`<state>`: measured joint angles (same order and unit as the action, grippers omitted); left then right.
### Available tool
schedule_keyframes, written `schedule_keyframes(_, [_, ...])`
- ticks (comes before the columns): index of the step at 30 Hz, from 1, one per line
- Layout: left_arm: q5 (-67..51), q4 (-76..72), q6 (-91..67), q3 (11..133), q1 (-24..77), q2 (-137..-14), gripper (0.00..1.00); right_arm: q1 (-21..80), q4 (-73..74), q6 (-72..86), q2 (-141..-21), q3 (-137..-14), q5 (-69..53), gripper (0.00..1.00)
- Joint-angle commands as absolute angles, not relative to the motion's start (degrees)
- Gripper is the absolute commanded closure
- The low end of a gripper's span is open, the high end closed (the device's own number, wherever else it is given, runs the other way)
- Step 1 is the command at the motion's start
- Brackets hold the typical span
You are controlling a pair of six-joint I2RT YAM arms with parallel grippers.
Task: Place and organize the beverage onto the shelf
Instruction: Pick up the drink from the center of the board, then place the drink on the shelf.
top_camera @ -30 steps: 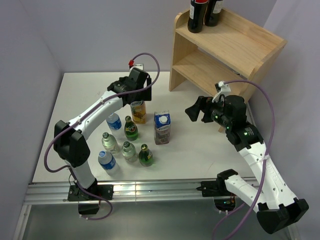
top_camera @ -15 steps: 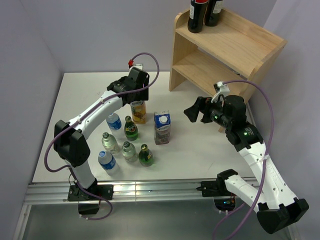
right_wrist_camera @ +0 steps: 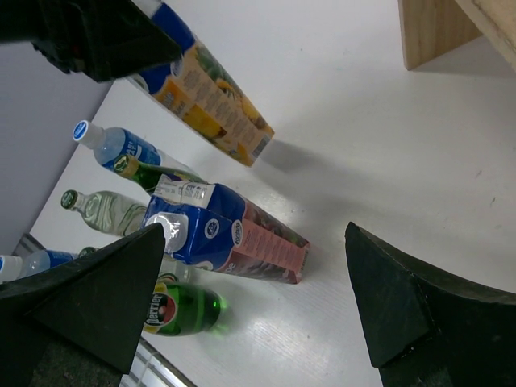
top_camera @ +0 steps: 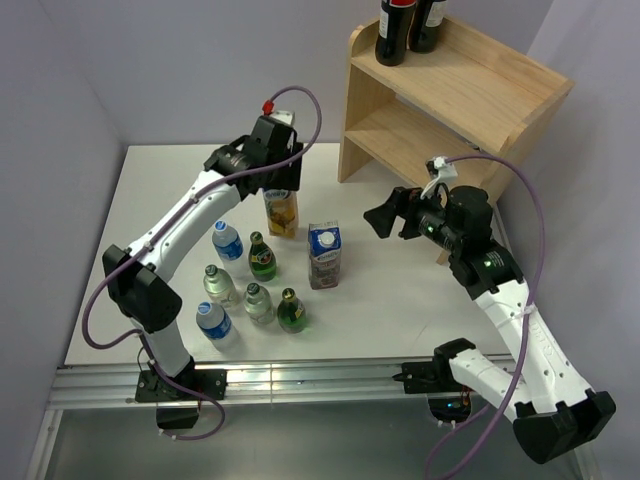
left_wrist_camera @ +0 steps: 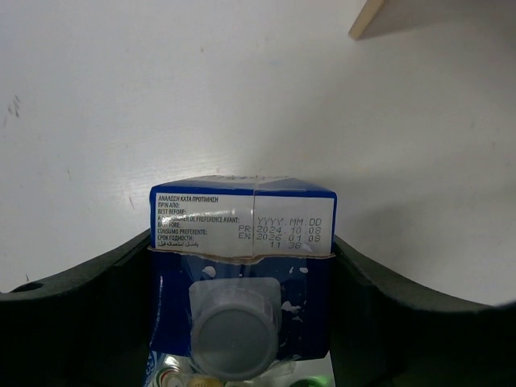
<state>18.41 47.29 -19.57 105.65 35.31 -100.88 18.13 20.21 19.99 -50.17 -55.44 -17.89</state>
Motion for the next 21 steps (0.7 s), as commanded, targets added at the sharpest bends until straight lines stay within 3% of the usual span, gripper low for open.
schedule_keyframes(1, [20.21, 34.81, -15.48, 117.23, 35.42, -95.36, 0.85, 18.54, 15.12, 19.07, -50.97, -57.21, -19.07, 0.0])
schedule_keyframes(8, [16.09, 37.79, -12.13, 124.71, 35.42, -93.08, 0.93, 18.54, 12.31, 17.41, -53.17, -60.73, -24.68, 0.0])
schedule_keyframes(15, [14.07, 31.74, -7.82, 119.01, 35.33, -81.41, 0.96, 18.63, 6.6, 16.78, -55.28, -65.99, -40.15, 0.01])
schedule_keyframes(21, [1.16, 30.15, -6.24, 118.3, 35.33, -74.2, 0.99, 19.86, 7.45, 16.45, -58.79, -72.49, -48.16, 0.02])
